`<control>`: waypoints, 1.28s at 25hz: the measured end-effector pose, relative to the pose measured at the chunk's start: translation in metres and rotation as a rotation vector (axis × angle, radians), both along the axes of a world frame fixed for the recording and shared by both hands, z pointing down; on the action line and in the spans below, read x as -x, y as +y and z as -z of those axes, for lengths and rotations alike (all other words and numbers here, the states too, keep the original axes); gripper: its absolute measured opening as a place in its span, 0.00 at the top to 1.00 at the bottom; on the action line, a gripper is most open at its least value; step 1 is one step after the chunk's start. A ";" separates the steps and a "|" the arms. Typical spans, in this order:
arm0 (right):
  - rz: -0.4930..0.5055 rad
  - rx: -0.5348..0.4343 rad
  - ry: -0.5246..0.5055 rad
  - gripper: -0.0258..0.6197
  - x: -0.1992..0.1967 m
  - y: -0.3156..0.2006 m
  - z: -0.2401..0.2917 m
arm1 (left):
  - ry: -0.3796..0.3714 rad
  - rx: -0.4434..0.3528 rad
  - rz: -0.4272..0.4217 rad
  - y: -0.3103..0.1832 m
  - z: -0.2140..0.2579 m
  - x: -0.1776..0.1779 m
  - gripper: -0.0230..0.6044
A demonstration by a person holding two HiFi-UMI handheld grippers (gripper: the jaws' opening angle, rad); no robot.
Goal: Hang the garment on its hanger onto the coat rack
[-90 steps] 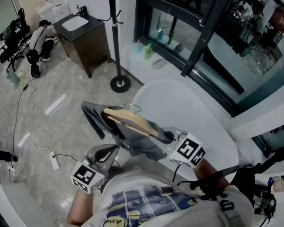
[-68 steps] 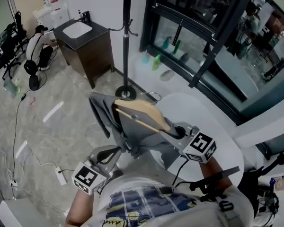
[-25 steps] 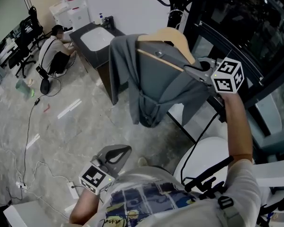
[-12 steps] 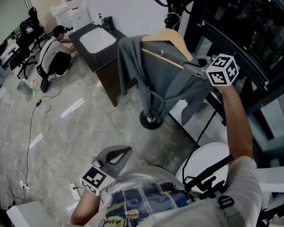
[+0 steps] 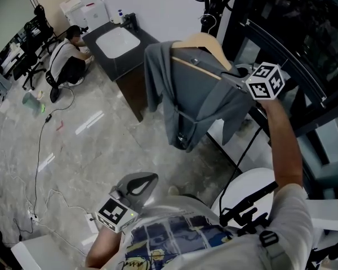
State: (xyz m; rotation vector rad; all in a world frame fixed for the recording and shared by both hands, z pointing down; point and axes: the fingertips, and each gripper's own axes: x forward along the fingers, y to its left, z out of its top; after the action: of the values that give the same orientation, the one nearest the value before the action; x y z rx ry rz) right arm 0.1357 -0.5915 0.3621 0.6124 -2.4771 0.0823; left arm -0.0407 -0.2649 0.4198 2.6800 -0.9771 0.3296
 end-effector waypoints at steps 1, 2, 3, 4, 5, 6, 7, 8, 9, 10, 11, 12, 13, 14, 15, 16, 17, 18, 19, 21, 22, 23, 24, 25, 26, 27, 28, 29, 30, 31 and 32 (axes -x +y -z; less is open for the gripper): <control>-0.001 -0.002 0.001 0.95 0.000 0.000 0.000 | -0.002 0.003 0.001 0.001 -0.001 0.002 0.96; -0.001 -0.003 0.001 0.95 0.000 -0.001 -0.001 | -0.004 0.006 0.003 0.002 -0.003 0.004 0.96; 0.000 -0.003 0.000 0.95 0.001 -0.001 -0.001 | -0.006 0.009 0.004 0.002 -0.004 0.007 0.96; 0.002 -0.004 0.000 0.95 0.001 -0.001 -0.002 | -0.004 0.010 0.005 0.002 -0.004 0.008 0.96; 0.005 -0.004 0.001 0.95 0.002 -0.001 -0.002 | -0.002 0.009 0.004 0.001 -0.004 0.009 0.96; 0.007 -0.006 0.005 0.95 0.002 -0.001 -0.003 | 0.002 0.006 0.000 0.001 -0.002 0.008 0.96; 0.006 -0.011 0.010 0.95 0.001 -0.001 -0.003 | 0.004 0.002 -0.008 0.002 -0.001 0.007 0.96; -0.002 -0.016 0.013 0.94 0.000 -0.002 -0.002 | 0.005 -0.002 -0.017 0.003 0.001 0.007 0.96; -0.016 -0.022 0.014 0.92 -0.001 -0.002 -0.002 | 0.004 -0.004 -0.025 0.005 0.001 0.007 0.96; -0.035 -0.029 0.013 0.90 -0.002 -0.003 -0.001 | 0.002 -0.002 -0.032 0.007 0.001 0.008 0.96; -0.056 -0.040 0.011 0.85 -0.003 -0.003 0.001 | -0.001 0.001 -0.038 0.010 -0.001 0.010 0.96; -0.080 -0.056 0.008 0.82 -0.005 -0.003 0.003 | -0.002 0.002 -0.043 0.013 -0.001 0.012 0.96; -0.107 -0.074 0.006 0.80 -0.008 -0.004 0.006 | -0.001 0.000 -0.047 0.015 0.000 0.014 0.96; -0.136 -0.094 0.007 0.77 -0.012 -0.004 0.010 | 0.002 -0.002 -0.052 0.017 0.002 0.016 0.96; -0.167 -0.116 0.013 0.75 -0.017 -0.003 0.014 | 0.006 -0.004 -0.056 0.019 0.004 0.017 0.96; -0.199 -0.139 0.023 0.71 -0.023 -0.003 0.017 | 0.011 -0.004 -0.060 0.022 0.005 0.018 0.96; -0.231 -0.162 0.036 0.67 -0.029 -0.001 0.021 | 0.016 -0.004 -0.065 0.026 0.006 0.019 0.96; -0.265 -0.185 0.047 0.64 -0.036 0.002 0.024 | 0.020 -0.004 -0.073 0.031 0.005 0.021 0.96; -0.302 -0.211 0.052 0.62 -0.043 0.007 0.027 | 0.021 -0.005 -0.082 0.036 0.004 0.024 0.96; -0.377 -0.267 0.051 0.61 -0.055 0.023 0.034 | 0.019 -0.010 -0.103 0.045 0.002 0.029 0.96; -0.411 -0.294 0.045 0.61 -0.059 0.034 0.037 | 0.018 -0.013 -0.112 0.050 0.002 0.032 0.96; -0.440 -0.317 0.036 0.61 -0.061 0.047 0.039 | 0.019 -0.014 -0.120 0.055 0.001 0.035 0.96; -0.461 -0.334 0.027 0.62 -0.061 0.061 0.039 | 0.021 -0.014 -0.127 0.061 0.001 0.037 0.96; -0.475 -0.346 0.019 0.62 -0.058 0.077 0.036 | 0.024 -0.014 -0.136 0.067 0.000 0.039 0.96; -0.484 -0.351 0.013 0.62 -0.056 0.094 0.031 | 0.027 -0.014 -0.148 0.073 0.000 0.041 0.96; -0.491 -0.351 0.008 0.63 -0.052 0.111 0.025 | 0.030 -0.017 -0.162 0.077 0.000 0.042 0.96; -0.497 -0.344 0.001 0.65 -0.047 0.128 0.018 | 0.032 -0.020 -0.175 0.082 0.002 0.043 0.96; -0.502 -0.330 -0.011 0.69 -0.039 0.145 0.010 | 0.034 -0.023 -0.184 0.087 0.004 0.045 0.96; -0.507 -0.310 -0.027 0.76 -0.030 0.162 0.001 | 0.034 -0.024 -0.191 0.092 0.005 0.048 0.96; -0.514 -0.286 -0.045 0.87 -0.020 0.179 -0.010 | 0.036 -0.024 -0.197 0.099 0.004 0.050 0.96; -0.522 -0.262 -0.060 0.96 -0.010 0.196 -0.020 | 0.039 -0.024 -0.205 0.107 0.002 0.053 0.96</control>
State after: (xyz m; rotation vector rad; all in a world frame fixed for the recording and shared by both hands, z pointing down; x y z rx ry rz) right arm 0.1455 -0.3953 0.3825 1.3754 -2.3387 -0.0250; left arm -0.0933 -0.1583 0.4182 2.8030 -0.7010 0.3074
